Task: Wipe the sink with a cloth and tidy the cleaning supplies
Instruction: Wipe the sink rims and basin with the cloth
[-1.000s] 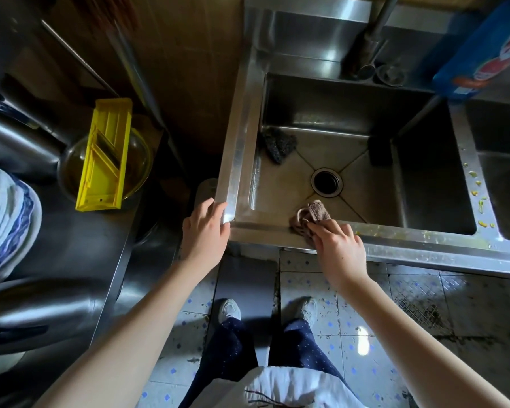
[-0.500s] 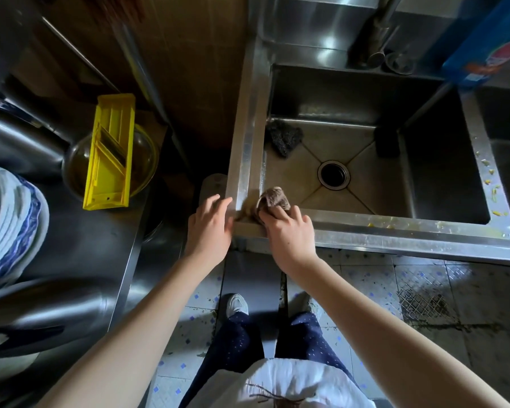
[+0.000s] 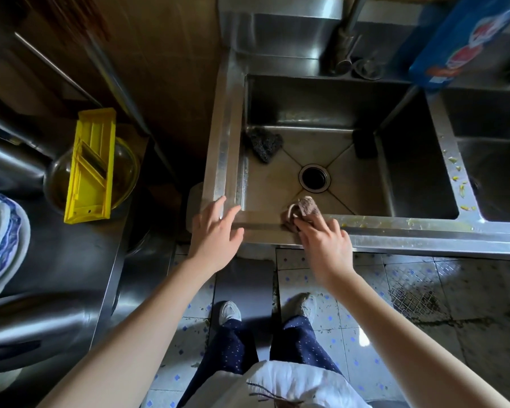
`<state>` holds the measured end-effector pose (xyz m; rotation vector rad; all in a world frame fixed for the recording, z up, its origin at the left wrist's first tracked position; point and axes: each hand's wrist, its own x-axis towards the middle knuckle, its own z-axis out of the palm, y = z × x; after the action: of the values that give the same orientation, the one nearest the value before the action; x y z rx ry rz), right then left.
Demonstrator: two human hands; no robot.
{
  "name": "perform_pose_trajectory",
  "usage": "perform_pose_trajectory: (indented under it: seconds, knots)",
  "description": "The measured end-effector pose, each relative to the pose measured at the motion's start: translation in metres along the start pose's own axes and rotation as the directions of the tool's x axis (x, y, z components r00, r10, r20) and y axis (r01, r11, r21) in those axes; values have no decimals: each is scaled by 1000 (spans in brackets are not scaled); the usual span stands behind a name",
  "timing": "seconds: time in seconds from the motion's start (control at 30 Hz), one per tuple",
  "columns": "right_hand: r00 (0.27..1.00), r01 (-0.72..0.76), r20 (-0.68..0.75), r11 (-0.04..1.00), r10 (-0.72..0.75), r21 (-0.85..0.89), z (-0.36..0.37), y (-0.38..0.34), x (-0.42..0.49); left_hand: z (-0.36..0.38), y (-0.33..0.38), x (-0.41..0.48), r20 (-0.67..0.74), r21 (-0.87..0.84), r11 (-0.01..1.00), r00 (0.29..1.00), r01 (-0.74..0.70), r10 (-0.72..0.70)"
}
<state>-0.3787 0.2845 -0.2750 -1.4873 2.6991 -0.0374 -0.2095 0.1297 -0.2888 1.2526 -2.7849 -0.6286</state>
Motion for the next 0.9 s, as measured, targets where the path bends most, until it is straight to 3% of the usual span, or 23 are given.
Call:
perform_pose_trajectory:
  seconds: [0.1, 0.3, 0.47, 0.67, 0.9]
  knots:
    - [994, -111, 4, 994, 111, 19, -4, 38, -10, 9, 16, 3, 119, -144, 990, 993, -3, 20]
    - [967, -251, 52, 968, 249, 23, -9, 96, -22, 29, 47, 15, 183, 33, 997, 981, -70, 63]
    - [965, -263, 27, 963, 262, 49, -7, 82, -18, 37, 63, 18, 159, 69, 992, 983, -108, 96]
    - [984, -178, 25, 979, 177, 100, -2, 58, -10, 40, 67, 24, 206, 74, 992, 975, -99, 82]
    - [991, -107, -73, 991, 113, 83, 1, 85, -14, 50, 96, 27, 210, 67, 994, 975, -91, 75]
